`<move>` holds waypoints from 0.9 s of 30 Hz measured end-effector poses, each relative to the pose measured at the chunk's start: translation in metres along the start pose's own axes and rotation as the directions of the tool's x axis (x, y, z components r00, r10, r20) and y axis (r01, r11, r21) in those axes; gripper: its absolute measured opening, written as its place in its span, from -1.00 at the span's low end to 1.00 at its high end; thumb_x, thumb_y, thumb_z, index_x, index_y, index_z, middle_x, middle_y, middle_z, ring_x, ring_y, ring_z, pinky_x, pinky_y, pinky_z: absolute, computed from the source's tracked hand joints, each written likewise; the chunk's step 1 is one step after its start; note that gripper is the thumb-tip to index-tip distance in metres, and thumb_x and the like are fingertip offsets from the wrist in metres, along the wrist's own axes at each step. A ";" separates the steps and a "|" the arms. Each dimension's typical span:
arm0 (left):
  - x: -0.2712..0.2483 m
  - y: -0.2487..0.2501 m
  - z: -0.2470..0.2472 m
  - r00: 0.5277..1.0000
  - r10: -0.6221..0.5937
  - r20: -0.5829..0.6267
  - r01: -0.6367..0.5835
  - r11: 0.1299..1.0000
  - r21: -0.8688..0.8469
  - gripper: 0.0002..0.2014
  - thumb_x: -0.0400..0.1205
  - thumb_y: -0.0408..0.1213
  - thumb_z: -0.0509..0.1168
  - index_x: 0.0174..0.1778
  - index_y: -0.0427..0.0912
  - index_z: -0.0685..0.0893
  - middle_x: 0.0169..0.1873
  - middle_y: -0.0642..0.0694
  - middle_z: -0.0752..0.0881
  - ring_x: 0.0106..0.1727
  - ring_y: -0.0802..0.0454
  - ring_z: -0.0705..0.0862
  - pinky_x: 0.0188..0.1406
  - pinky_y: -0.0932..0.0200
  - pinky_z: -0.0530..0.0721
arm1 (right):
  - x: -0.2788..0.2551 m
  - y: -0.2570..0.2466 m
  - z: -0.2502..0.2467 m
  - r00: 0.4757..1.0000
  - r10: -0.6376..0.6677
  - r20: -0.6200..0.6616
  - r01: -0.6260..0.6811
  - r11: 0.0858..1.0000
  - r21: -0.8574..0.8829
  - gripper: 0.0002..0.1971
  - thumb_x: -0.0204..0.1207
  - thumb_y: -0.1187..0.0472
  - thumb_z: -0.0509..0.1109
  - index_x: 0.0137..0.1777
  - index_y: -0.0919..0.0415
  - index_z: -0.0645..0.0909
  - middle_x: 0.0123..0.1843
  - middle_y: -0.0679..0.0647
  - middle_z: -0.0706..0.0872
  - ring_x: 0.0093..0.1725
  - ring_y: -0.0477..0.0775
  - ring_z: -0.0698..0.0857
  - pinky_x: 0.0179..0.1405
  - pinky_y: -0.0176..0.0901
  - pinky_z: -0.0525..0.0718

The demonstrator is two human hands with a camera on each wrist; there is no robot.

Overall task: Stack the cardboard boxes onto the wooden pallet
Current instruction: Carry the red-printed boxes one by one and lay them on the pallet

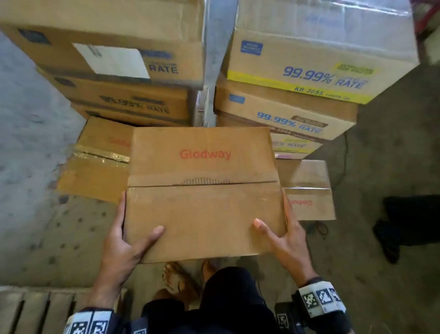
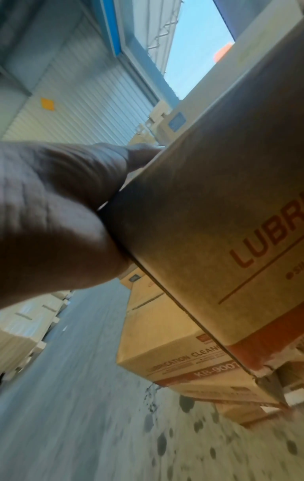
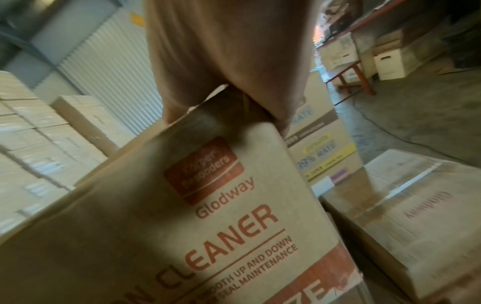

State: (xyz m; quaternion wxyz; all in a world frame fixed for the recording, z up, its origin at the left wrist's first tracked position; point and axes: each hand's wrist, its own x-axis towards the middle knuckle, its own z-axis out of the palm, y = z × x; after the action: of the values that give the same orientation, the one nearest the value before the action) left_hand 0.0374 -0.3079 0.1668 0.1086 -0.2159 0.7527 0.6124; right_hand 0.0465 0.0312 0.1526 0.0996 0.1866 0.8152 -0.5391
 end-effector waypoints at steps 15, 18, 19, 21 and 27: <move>-0.178 -0.039 -0.188 0.846 -0.007 -0.533 -0.145 0.959 -0.244 0.12 0.14 0.23 0.65 0.63 0.47 0.23 0.31 0.17 0.70 0.29 0.15 0.69 0.31 -0.10 0.66 | -0.069 -0.137 0.169 0.826 -0.346 0.446 0.364 0.930 0.049 0.01 0.38 -0.14 0.59 0.75 -0.29 0.07 0.50 -0.09 0.50 0.43 0.00 0.57 0.21 -0.08 0.75; -0.239 -0.057 -0.225 0.741 -0.026 -0.671 -0.172 0.958 -0.228 0.06 0.22 0.14 0.67 0.61 0.49 0.25 0.20 0.46 0.67 0.21 0.47 0.62 0.18 0.19 0.57 | -0.107 -0.151 0.224 0.724 -0.383 0.573 0.435 0.899 0.050 0.06 0.30 -0.36 0.61 0.71 -0.40 0.05 0.60 -0.06 0.45 0.51 0.04 0.53 0.36 0.20 0.69; -0.260 -0.063 -0.234 0.701 -0.033 -0.712 -0.172 0.961 -0.214 -0.02 0.29 0.04 0.69 0.55 0.52 0.28 0.10 0.59 0.66 0.13 0.60 0.60 0.10 0.30 0.52 | -0.120 -0.154 0.243 0.688 -0.394 0.610 0.461 0.886 0.053 0.07 0.25 -0.41 0.58 0.70 -0.42 0.05 0.63 -0.05 0.44 0.54 0.05 0.51 0.38 0.25 0.68; -0.302 -0.080 -0.251 0.594 -0.079 -0.800 -0.143 0.969 -0.201 -0.10 0.33 -0.04 0.69 0.42 0.62 0.30 0.02 0.67 0.63 0.10 0.66 0.57 0.06 0.34 0.49 | -0.148 -0.161 0.278 0.597 -0.416 0.686 0.511 0.856 0.074 0.04 0.25 -0.44 0.57 0.67 -0.48 0.06 0.63 -0.08 0.45 0.55 0.04 0.52 0.40 0.27 0.66; -0.417 -0.131 -0.269 0.306 -0.183 -0.934 -0.098 0.970 -0.222 0.01 0.35 0.04 0.67 0.59 0.57 0.19 0.25 0.49 0.58 0.28 0.38 0.54 0.32 0.03 0.53 | -0.242 -0.186 0.365 0.269 -0.453 0.850 0.665 0.726 0.176 0.01 0.38 -0.34 0.55 0.74 -0.30 0.05 0.64 -0.09 0.45 0.52 -0.07 0.51 0.43 -0.05 0.60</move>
State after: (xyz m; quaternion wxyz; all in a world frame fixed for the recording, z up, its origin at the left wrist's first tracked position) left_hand 0.4926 -0.5093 0.2916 -0.3656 -0.5660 0.5866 0.4493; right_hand 0.1759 -0.4163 0.2518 0.3074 -0.4162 0.7190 -0.4640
